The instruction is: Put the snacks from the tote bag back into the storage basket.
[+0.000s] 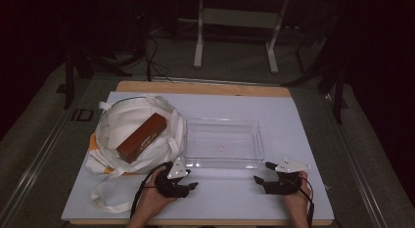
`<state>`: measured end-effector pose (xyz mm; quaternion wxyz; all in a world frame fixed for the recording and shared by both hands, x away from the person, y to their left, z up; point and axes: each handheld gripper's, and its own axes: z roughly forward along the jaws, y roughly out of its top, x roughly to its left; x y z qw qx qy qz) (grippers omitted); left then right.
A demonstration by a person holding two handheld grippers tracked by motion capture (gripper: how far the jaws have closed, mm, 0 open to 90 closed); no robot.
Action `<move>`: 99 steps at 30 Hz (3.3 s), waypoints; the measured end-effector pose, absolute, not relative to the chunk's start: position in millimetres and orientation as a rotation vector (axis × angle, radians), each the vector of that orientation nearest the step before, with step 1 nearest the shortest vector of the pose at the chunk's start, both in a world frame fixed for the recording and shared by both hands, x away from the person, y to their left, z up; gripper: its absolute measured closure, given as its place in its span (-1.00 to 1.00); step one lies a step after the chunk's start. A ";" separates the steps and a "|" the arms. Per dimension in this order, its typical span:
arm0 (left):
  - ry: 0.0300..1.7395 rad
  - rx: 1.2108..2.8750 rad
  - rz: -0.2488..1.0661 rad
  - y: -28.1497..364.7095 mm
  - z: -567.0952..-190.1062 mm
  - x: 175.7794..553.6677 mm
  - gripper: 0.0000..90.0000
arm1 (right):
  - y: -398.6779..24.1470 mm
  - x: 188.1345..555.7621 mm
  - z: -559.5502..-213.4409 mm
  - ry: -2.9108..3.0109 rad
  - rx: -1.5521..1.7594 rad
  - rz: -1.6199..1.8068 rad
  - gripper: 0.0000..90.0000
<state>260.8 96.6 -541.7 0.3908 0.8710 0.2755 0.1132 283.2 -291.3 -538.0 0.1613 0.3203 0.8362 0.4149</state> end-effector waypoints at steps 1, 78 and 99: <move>0.700 2.213 0.288 96.6 -541.8 260.7 0.05 | -291.2 282.5 -538.0 2.387 0.909 1.188 -0.48; 0.599 2.245 0.268 107.2 -478.5 265.5 0.21 | -294.3 275.8 -536.7 2.341 0.839 1.255 -0.54; 0.595 2.227 0.315 116.8 -455.2 275.7 0.16 | -294.2 274.9 -536.5 2.340 0.831 1.259 -0.54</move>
